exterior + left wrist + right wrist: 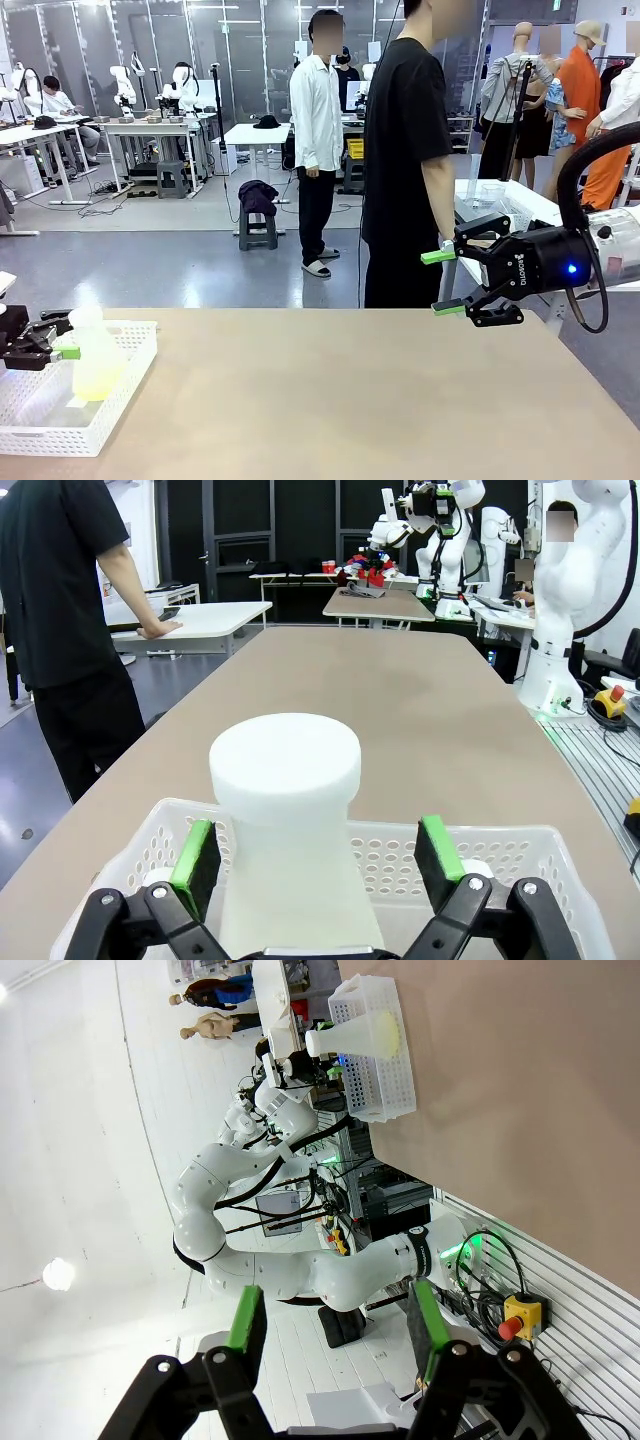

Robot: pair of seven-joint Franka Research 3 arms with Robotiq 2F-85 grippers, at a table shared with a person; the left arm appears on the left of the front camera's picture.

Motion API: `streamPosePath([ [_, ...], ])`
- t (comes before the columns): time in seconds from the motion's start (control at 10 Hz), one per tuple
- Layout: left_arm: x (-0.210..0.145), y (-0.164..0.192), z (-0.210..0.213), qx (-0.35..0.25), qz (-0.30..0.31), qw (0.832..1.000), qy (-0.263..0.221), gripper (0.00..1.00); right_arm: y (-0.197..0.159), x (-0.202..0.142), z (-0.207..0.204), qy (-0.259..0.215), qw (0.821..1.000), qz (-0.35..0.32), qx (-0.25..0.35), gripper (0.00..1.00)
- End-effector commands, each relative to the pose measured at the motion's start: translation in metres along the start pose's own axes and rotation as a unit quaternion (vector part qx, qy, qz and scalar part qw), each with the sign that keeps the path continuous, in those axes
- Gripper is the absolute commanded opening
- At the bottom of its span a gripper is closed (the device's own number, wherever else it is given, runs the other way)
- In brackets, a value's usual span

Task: Prepare the solutions needed for the experiment.
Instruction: When the human places the Big flask in the center of the table, pick up the Big flask and place it in the left Organizing basket.

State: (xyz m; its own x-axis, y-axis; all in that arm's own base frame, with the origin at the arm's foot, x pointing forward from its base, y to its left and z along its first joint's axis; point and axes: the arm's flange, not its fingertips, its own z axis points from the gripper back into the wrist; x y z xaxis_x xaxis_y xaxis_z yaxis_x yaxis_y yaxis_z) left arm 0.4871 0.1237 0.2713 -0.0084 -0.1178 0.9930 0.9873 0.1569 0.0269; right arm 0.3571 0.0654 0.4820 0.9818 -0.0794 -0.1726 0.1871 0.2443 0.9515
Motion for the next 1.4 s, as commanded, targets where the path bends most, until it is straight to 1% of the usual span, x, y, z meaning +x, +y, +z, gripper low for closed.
streamPosePath([
  [0.0, 0.001, 0.003, -0.002, 0.002, -0.003, 1.000, 0.000, 1.00, 0.001, 0.000, 0.000, 0.001, 1.000, 0.002, 0.004, 0.72],
  [0.3, 0.000, 0.000, 0.000, 0.000, 0.000, 1.000, 0.000, 1.00, 0.001, 0.000, 0.000, 0.001, 1.000, 0.002, 0.004, 0.72],
  [0.4, 0.002, -0.003, 0.007, 0.003, -0.005, 1.000, 0.012, 1.00, 0.001, 0.000, 0.000, 0.001, 1.000, 0.002, 0.004, 0.72],
  [0.5, 0.002, -0.006, 0.018, 0.018, -0.005, 1.000, 0.014, 1.00, 0.001, 0.000, 0.000, 0.001, 1.000, 0.002, 0.004, 0.72],
  [0.7, 0.009, -0.015, 0.039, 0.049, -0.004, 0.999, 0.004, 1.00, 0.001, 0.000, 0.000, 0.001, 1.000, 0.002, 0.004, 0.72],
  [0.8, 0.017, -0.021, 0.050, 0.058, 0.001, 0.998, -0.011, 1.00, 0.001, 0.000, 0.000, 0.001, 1.000, 0.002, 0.004, 0.72],
  [0.9, 0.034, -0.035, 0.057, 0.064, 0.038, 0.997, -0.019, 1.00, 0.001, 0.000, 0.000, 0.001, 1.000, 0.002, 0.004, 0.72],
  [1.0, 0.054, -0.050, 0.058, 0.069, 0.067, 0.995, -0.014, 1.00, 0.001, 0.000, 0.000, 0.001, 1.000, 0.002, 0.004, 0.72],
  [1.1, 0.075, -0.069, 0.061, 0.069, 0.079, 0.994, -0.015, 1.00, 0.001, 0.000, 0.000, 0.001, 1.000, 0.002, 0.004, 0.72],
  [1.2, 0.098, -0.088, 0.058, 0.034, 0.090, 0.995, -0.030, 1.00, 0.001, 0.000, 0.000, 0.001, 1.000, 0.002, 0.004, 0.72],
  [1.3, 0.123, -0.105, 0.044, 0.025, 0.125, 0.991, -0.033, 1.00, 0.001, 0.000, 0.000, 0.001, 1.000, 0.002, 0.004, 0.72],
])
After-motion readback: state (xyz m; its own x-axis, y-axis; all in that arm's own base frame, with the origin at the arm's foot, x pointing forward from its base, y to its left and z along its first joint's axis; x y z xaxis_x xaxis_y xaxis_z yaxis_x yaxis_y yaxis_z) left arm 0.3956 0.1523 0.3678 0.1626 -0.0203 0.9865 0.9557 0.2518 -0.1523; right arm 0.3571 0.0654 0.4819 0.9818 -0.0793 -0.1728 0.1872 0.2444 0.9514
